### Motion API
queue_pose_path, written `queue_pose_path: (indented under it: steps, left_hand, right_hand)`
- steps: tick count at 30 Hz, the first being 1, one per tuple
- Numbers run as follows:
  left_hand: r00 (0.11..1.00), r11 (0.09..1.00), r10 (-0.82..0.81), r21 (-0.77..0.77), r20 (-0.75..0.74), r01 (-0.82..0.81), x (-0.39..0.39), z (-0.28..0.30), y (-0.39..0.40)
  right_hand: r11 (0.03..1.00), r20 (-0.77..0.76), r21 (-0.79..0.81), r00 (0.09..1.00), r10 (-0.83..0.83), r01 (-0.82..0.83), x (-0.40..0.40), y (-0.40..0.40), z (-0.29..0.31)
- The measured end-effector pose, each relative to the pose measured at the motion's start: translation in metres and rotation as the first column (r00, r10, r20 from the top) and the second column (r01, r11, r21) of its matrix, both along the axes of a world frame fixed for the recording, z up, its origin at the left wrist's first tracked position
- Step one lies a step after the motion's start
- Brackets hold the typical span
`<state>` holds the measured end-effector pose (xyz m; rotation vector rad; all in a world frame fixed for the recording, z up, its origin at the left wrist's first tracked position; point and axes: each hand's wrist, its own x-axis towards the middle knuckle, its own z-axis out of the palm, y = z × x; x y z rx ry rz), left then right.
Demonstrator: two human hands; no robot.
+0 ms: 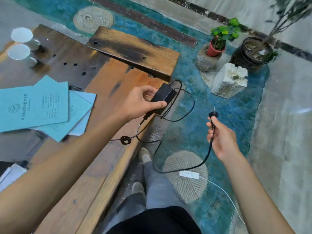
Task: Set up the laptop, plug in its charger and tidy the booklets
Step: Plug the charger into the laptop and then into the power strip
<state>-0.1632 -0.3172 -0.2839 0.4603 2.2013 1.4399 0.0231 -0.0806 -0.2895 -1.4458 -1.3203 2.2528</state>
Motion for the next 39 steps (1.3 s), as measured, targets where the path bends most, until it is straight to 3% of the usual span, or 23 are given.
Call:
queue_pose_path:
  steps: [7, 12, 17, 22, 28, 32, 39]
  left_hand:
    - [0.981, 0.999, 0.036, -0.014, 0.190, -0.034, 0.106, -0.056, 0.027]
    - [0.971, 0.984, -0.003, -0.174, 0.239, 0.046, 0.173, -0.120, 0.057]
    - [0.968, 0.923, 0.005, -0.375, 0.250, 0.092, 0.223, -0.192, 0.073]
    - [0.981, 0.790, -0.059, -0.592, 0.184, 0.159, 0.250, -0.270, 0.082]
    - [0.958, 0.648, -0.246, -0.711, 0.147, 0.275, 0.270, -0.373, 0.090]
    - [0.877, 0.505, -0.469, -0.782, 0.106, 0.365, 0.262, -0.452, 0.090]
    - [0.729, 0.302, -0.680, -0.875, 0.080, 0.378, 0.237, -0.582, 0.093]
  right_hand:
    - [0.978, 0.061, 0.166, 0.988, -0.141, 0.130, 0.130, 0.005, -0.028]
    - [0.950, 0.107, 0.257, 0.971, -0.212, 0.180, 0.205, 0.017, -0.067]
    - [0.963, 0.195, 0.236, 0.964, -0.180, 0.132, 0.268, 0.031, -0.126]
    - [0.976, 0.305, 0.213, 0.946, -0.108, 0.042, 0.319, 0.041, -0.218]
    - [0.981, 0.404, 0.166, 0.914, 0.028, -0.103, 0.366, 0.038, -0.345]
    - [0.973, 0.450, 0.141, 0.887, 0.103, -0.185, 0.377, 0.032, -0.446]
    - [0.906, 0.483, 0.154, 0.830, 0.279, -0.394, 0.351, 0.026, -0.608]
